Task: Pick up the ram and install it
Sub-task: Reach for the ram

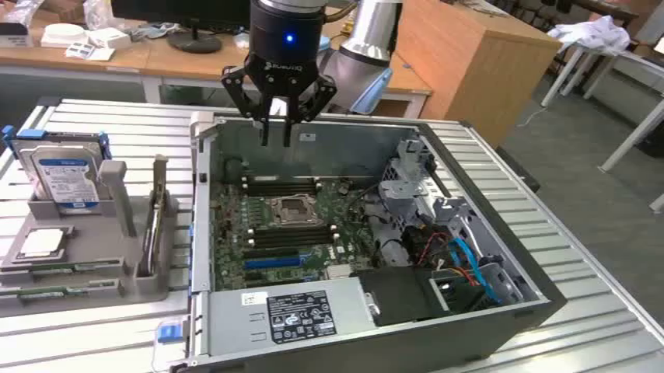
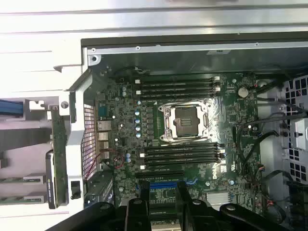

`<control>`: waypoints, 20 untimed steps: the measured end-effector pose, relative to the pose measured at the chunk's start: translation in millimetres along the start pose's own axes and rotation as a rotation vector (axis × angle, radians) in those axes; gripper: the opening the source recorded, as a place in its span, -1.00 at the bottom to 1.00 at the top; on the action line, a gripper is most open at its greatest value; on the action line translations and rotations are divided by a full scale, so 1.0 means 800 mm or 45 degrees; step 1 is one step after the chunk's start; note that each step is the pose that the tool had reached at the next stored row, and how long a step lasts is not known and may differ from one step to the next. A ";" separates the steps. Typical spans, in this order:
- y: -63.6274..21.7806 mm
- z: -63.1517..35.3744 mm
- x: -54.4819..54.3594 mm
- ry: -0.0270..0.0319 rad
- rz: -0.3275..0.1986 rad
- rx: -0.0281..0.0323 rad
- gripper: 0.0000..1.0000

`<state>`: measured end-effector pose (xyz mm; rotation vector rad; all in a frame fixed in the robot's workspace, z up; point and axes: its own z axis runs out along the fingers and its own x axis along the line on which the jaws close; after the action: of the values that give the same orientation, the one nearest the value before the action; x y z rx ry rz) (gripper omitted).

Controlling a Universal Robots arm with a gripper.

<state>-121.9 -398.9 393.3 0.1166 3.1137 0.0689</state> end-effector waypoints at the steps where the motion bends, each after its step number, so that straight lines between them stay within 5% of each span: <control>1: 0.000 0.000 0.000 0.0000 0.000 0.0000 -0.30; 13: 0.000 0.000 0.001 0.0005 0.000 0.0001 -0.30; 16: 0.000 0.000 0.004 0.0112 0.000 0.0019 -0.30; 20: -0.001 0.000 0.020 0.0125 0.000 0.0022 -0.30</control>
<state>-137.5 -398.9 393.1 0.1171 3.1236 0.0669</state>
